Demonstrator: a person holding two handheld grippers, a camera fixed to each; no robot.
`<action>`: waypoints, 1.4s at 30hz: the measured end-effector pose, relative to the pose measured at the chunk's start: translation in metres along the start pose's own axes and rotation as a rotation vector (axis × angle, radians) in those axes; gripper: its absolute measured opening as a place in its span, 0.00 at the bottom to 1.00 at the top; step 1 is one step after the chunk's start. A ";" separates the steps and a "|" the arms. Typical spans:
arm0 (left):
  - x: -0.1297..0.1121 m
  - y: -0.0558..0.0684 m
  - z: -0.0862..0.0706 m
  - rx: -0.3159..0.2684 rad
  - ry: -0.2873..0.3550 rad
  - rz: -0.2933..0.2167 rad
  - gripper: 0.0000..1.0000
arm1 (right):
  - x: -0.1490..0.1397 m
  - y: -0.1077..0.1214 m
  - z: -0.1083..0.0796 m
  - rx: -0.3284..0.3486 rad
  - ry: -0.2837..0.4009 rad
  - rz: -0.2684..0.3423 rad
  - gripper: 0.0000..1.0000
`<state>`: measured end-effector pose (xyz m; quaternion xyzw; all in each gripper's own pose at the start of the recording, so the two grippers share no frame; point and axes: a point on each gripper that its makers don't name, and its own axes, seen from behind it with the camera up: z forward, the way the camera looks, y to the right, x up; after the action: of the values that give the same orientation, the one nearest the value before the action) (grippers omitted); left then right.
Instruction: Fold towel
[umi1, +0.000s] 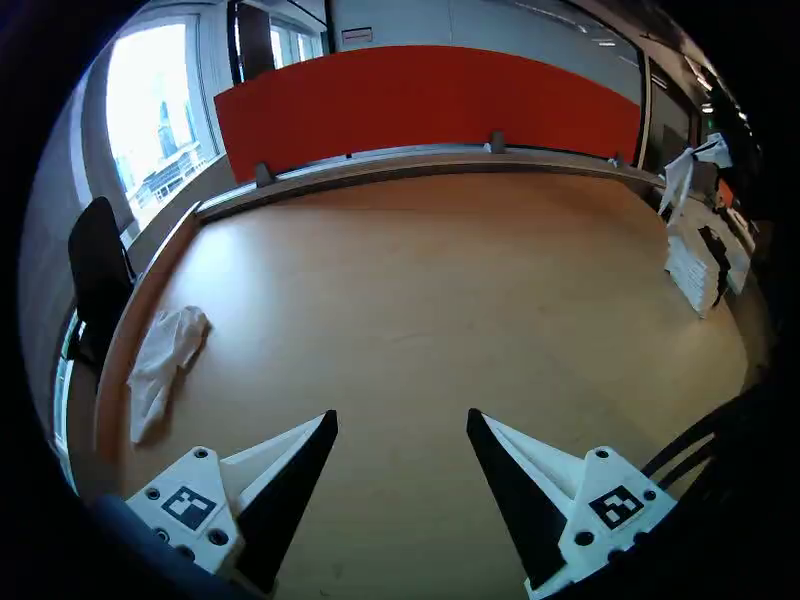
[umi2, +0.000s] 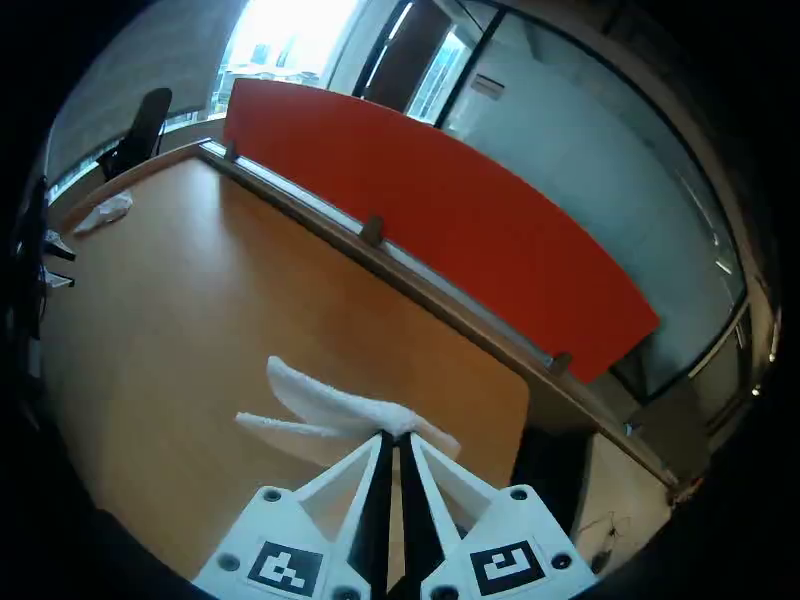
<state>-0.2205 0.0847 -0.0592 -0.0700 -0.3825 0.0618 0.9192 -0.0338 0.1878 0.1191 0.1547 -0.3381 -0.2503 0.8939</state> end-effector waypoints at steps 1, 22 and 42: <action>0.001 0.000 0.000 0.000 0.001 0.002 0.96 | -0.006 0.001 -0.003 -0.003 -0.005 0.004 0.04; 0.002 0.014 -0.002 -0.015 0.000 0.037 0.96 | -0.158 0.001 -0.046 -0.056 -0.160 0.141 0.04; -0.003 0.008 -0.010 0.003 -0.003 0.040 0.96 | -0.237 -0.023 -0.033 -0.047 -0.291 0.206 0.04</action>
<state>-0.2162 0.0912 -0.0700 -0.0763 -0.3825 0.0809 0.9172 -0.1720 0.3032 -0.0402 0.0604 -0.4722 -0.1850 0.8597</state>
